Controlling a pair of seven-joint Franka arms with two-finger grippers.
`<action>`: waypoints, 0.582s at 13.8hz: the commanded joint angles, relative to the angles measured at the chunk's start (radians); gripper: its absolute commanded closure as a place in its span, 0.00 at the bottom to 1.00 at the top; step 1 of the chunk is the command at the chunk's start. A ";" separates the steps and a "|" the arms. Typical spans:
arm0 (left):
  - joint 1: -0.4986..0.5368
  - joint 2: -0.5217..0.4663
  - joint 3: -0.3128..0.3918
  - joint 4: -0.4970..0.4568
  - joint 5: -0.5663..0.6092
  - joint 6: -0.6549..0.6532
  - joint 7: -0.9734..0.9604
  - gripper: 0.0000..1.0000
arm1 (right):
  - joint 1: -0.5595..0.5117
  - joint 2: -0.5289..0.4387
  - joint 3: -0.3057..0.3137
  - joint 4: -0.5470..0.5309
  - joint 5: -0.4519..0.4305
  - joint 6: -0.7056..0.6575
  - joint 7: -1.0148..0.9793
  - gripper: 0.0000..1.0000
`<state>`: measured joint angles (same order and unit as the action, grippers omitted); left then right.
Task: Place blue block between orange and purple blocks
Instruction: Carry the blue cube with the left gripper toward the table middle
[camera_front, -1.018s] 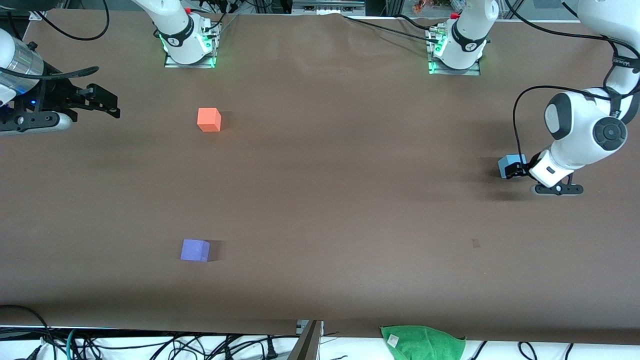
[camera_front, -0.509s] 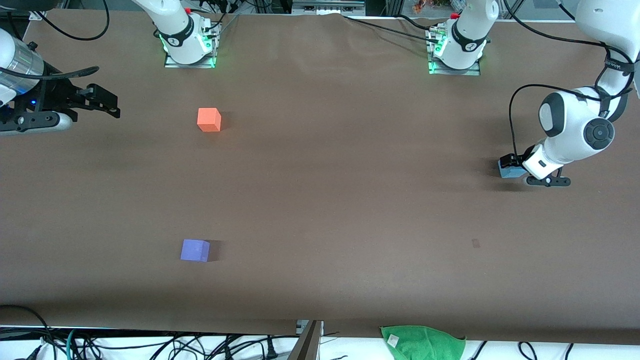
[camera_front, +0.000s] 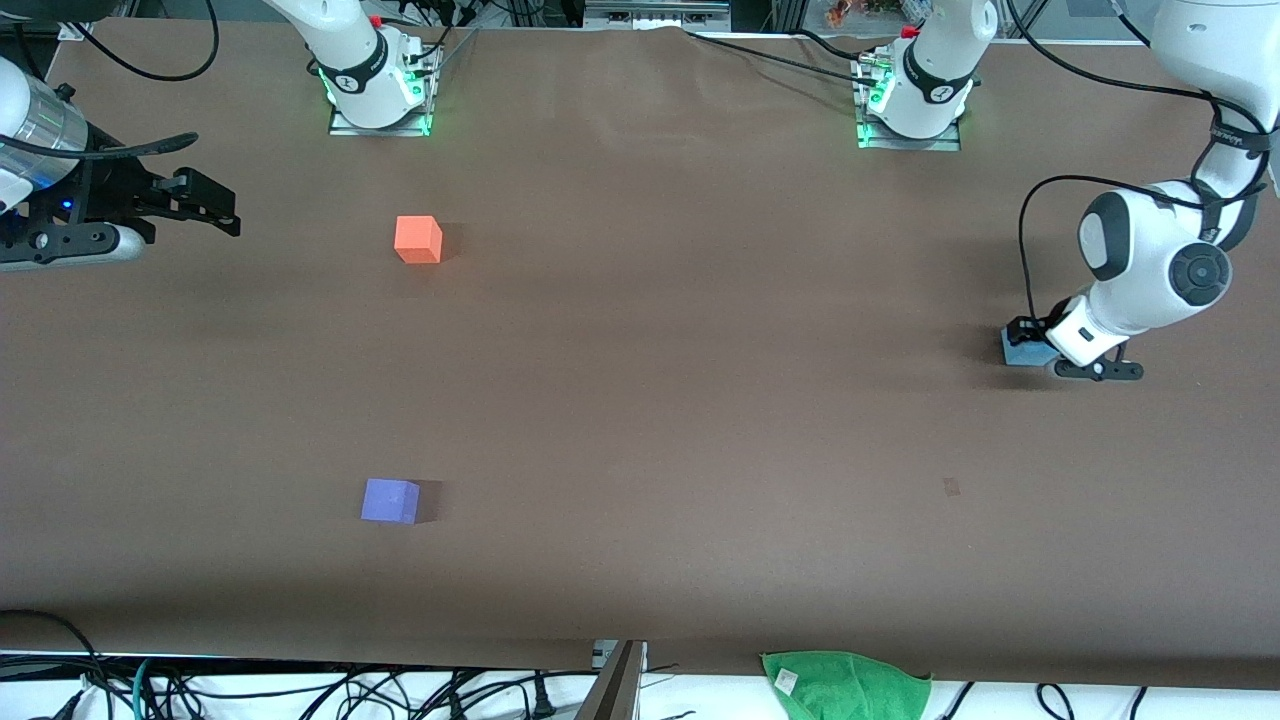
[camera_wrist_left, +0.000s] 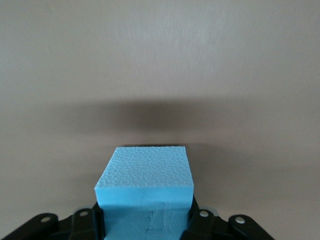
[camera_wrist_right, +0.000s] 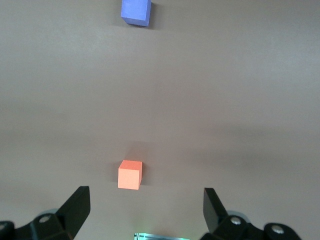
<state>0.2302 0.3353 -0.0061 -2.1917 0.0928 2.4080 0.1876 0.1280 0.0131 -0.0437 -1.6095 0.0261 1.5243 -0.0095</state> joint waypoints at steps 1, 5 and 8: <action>-0.005 -0.019 -0.075 0.210 0.012 -0.258 -0.013 0.75 | -0.004 -0.001 -0.001 0.007 0.017 -0.006 -0.010 0.00; -0.092 0.011 -0.196 0.487 -0.001 -0.573 -0.186 0.73 | -0.004 -0.001 -0.001 0.007 0.017 -0.006 -0.010 0.00; -0.263 0.024 -0.196 0.536 -0.007 -0.593 -0.377 0.70 | -0.005 -0.001 -0.001 0.005 0.015 -0.013 -0.010 0.00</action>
<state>0.0598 0.3154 -0.2124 -1.7092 0.0902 1.8393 -0.0895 0.1283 0.0131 -0.0438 -1.6095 0.0268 1.5242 -0.0095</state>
